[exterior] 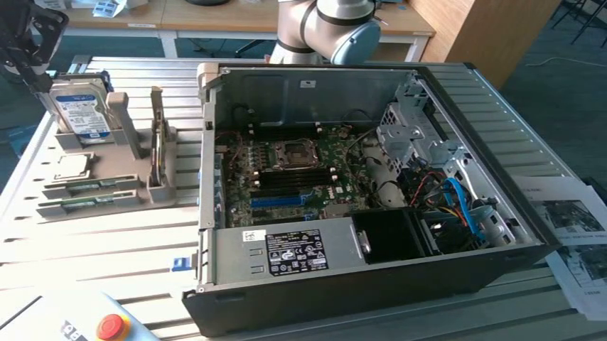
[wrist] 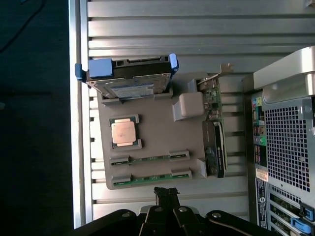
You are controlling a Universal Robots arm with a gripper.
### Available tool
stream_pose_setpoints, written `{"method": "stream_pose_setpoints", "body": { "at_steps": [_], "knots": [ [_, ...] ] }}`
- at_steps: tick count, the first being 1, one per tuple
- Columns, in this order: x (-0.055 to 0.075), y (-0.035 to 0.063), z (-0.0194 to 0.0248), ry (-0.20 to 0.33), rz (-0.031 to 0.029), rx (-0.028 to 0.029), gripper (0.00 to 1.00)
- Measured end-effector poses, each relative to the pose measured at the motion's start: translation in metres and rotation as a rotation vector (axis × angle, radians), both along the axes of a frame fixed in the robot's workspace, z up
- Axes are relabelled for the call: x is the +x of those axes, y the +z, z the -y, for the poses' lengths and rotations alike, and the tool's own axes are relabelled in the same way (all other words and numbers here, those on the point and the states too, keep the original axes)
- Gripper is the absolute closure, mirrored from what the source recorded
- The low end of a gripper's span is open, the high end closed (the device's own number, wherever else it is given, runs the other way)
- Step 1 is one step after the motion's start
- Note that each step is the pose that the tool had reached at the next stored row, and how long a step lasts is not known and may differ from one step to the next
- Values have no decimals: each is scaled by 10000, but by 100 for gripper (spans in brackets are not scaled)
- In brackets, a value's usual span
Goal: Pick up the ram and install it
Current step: 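Pick up the ram and move it above insertion slot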
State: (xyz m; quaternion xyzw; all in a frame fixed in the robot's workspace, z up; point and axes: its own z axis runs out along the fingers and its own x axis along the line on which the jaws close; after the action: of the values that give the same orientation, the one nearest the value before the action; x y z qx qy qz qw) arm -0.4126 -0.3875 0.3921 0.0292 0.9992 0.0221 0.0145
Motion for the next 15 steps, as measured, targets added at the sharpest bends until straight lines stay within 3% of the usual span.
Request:
{"method": "stream_pose_setpoints", "body": {
  "at_steps": [15],
  "knots": [
    [0,0,0,1777,0,0,90]
  ]
}}
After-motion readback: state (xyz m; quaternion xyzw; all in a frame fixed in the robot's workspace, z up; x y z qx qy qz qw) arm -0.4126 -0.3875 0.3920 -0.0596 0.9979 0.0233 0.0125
